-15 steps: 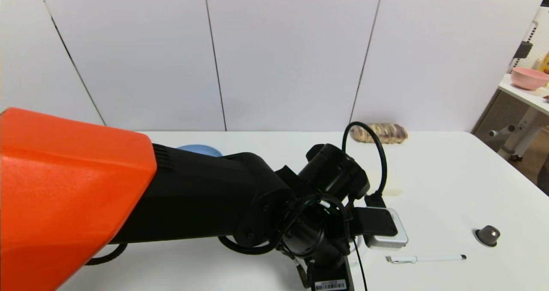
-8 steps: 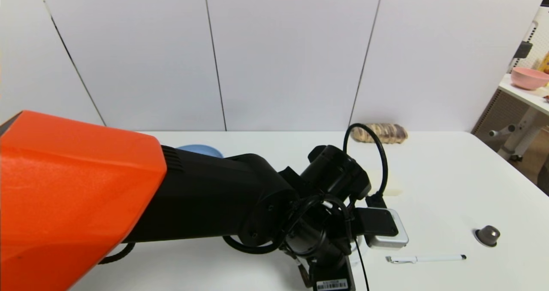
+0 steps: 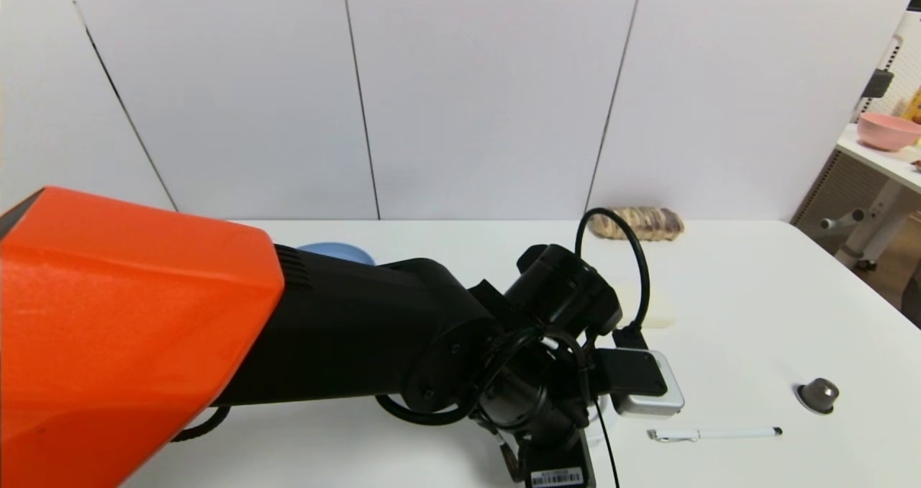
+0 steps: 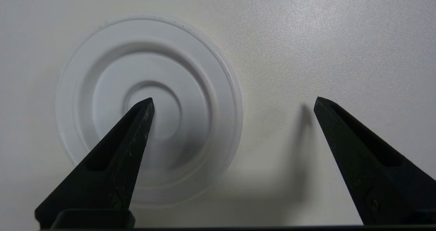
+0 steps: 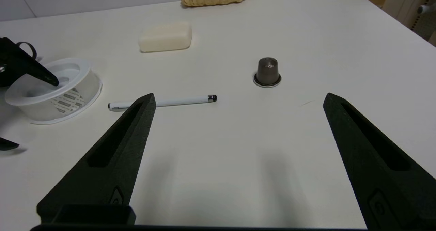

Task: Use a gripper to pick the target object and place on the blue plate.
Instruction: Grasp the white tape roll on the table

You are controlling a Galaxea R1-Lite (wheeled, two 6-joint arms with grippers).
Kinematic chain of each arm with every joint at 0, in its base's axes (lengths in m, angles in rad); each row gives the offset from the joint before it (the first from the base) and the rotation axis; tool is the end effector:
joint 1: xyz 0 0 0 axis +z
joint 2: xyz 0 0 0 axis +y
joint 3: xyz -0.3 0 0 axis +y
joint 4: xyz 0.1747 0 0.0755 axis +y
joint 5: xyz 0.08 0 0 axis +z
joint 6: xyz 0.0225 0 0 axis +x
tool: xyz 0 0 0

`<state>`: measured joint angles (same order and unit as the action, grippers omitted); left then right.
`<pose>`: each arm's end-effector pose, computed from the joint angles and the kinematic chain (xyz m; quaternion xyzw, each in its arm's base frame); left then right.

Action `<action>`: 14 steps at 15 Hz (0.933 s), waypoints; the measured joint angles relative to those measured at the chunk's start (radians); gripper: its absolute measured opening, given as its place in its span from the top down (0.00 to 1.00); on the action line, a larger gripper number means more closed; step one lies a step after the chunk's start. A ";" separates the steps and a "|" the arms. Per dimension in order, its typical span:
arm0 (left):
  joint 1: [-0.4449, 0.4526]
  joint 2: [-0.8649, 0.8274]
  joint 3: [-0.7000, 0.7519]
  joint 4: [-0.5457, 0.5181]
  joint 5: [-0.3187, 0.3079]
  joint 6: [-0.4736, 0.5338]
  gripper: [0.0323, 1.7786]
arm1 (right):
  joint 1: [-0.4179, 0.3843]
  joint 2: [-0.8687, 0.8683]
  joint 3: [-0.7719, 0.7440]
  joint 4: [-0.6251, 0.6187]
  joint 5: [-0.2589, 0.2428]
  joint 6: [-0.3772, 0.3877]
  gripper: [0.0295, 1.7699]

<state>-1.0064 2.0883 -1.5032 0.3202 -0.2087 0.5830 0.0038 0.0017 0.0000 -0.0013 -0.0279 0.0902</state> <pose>0.2093 -0.3394 0.1469 0.3749 0.2385 -0.6075 0.6584 -0.0227 -0.0007 0.0757 0.0451 -0.0003 -0.0120 0.9989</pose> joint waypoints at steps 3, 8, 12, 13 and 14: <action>0.000 0.001 0.006 0.001 0.000 0.000 0.05 | 0.000 0.000 0.000 0.000 0.001 -0.001 0.04; 0.002 0.002 0.009 0.004 0.000 0.000 0.05 | 0.000 0.000 0.000 0.000 0.000 0.000 0.04; 0.002 0.002 0.008 0.004 0.000 0.000 0.05 | -0.001 0.000 0.000 0.000 0.000 0.000 0.04; 0.002 0.002 0.007 0.004 0.000 0.000 0.10 | 0.000 0.000 0.000 0.000 0.000 0.000 0.04; 0.001 0.002 0.006 0.003 0.000 0.000 0.21 | 0.000 0.000 0.000 0.000 0.000 0.000 0.04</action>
<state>-1.0049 2.0902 -1.4974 0.3236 -0.2091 0.5826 0.0036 0.0017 0.0000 -0.0013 -0.0274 0.0902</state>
